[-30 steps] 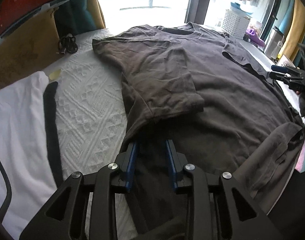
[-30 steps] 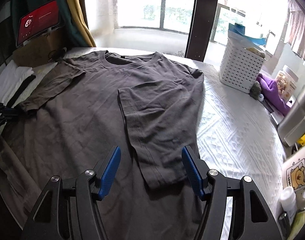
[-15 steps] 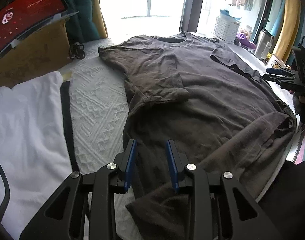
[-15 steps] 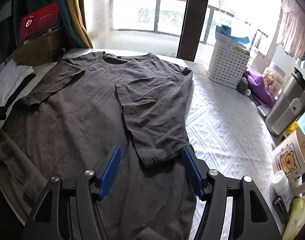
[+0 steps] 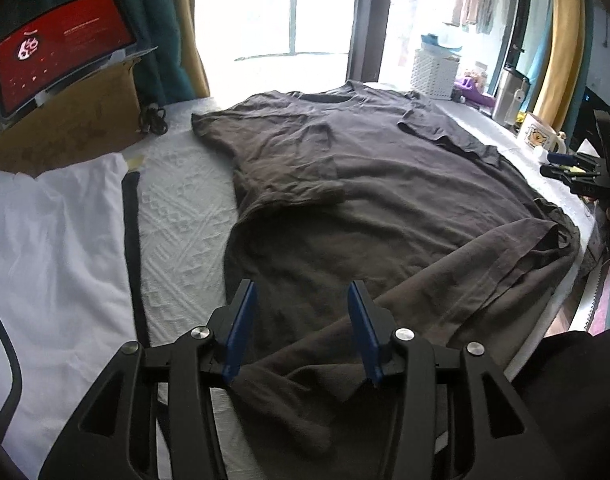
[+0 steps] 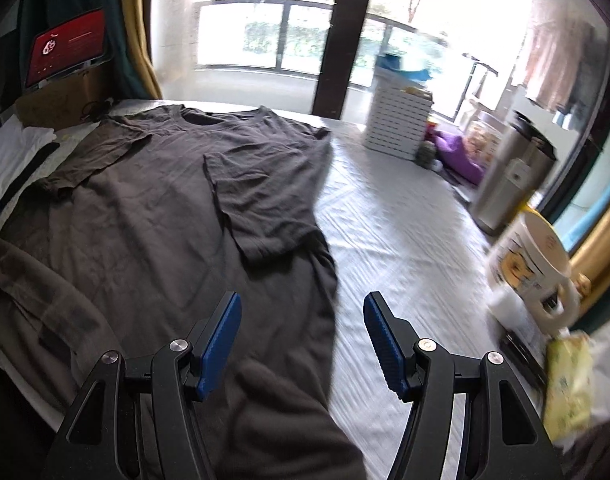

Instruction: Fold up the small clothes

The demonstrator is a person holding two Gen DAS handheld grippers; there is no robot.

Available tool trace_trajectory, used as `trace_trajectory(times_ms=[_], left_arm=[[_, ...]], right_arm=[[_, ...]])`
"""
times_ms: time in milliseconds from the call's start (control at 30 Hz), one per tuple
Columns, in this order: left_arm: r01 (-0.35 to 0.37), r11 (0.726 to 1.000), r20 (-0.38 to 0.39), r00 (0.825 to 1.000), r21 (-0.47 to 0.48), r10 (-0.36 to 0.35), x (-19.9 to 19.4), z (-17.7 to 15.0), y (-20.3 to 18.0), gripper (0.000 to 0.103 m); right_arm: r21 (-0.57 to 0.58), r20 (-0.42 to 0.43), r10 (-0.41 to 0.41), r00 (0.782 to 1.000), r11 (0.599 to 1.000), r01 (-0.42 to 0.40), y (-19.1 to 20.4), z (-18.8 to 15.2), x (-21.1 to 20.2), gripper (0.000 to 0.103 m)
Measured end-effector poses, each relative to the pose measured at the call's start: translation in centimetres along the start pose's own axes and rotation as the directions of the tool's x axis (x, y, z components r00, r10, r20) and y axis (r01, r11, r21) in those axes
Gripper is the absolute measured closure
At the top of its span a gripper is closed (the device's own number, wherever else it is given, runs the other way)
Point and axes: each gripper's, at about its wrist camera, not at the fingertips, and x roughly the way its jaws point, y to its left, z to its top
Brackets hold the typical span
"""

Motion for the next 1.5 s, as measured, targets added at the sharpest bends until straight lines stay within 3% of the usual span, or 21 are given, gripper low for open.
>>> trace_trajectory(times_ms=[400, 667, 800, 1000, 1033, 1100, 1200, 1367, 1500], left_arm=[[0.02, 0.999, 0.05, 0.998, 0.036, -0.022, -1.8, -0.5, -3.0, 0.056], [0.017, 1.0, 0.056, 0.998, 0.016, -0.018, -1.6, 0.1, -2.8, 0.055], [0.002, 1.0, 0.04, 0.999, -0.011, -0.001, -0.5, 0.3, -2.0, 0.055], [-0.023, 0.998, 0.011, 1.0, -0.06, 0.024, 0.8, -0.4, -0.6, 0.055], [-0.03, 0.998, 0.004, 1.0, -0.063, 0.03, 1.0, -0.5, -0.5, 0.055], [-0.039, 0.997, -0.003, 0.999, -0.06, 0.039, 1.2, -0.6, -0.4, 0.055], [-0.051, 0.997, 0.002, 0.999, -0.051, 0.051, 0.8, -0.7, -0.3, 0.055], [-0.055, 0.997, 0.012, 0.998, -0.05, 0.056, 0.3, -1.1, 0.2, 0.055], [-0.06, 0.997, 0.013, 0.998, -0.044, 0.061, -0.4, -1.7, 0.6, 0.055]], right_arm=[[-0.047, -0.025, -0.088, 0.996, 0.995, 0.087, -1.9, -5.8, -2.5, 0.037], [-0.191, -0.036, -0.028, 0.999, 0.981, 0.021, 0.3, -6.4, -0.5, 0.037], [-0.33, -0.078, -0.01, 0.997, 0.944, -0.017, 2.2, -6.2, 0.9, 0.037], [-0.425, -0.098, 0.028, 0.995, 0.902, -0.068, 2.6, -5.3, 1.2, 0.038], [-0.438, -0.1, 0.037, 0.994, 0.896, -0.078, 2.8, -5.2, 1.3, 0.041], [-0.446, -0.119, 0.087, 0.989, 0.885, -0.132, 3.4, -5.0, 1.3, 0.07], [-0.438, -0.119, 0.105, 0.987, 0.887, -0.147, 4.3, -5.2, 1.4, 0.087], [-0.34, -0.119, 0.14, 0.983, 0.924, -0.173, 3.5, -5.3, 1.4, 0.093], [-0.271, -0.09, 0.111, 0.99, 0.953, -0.131, 2.6, -5.3, 0.8, 0.097]])
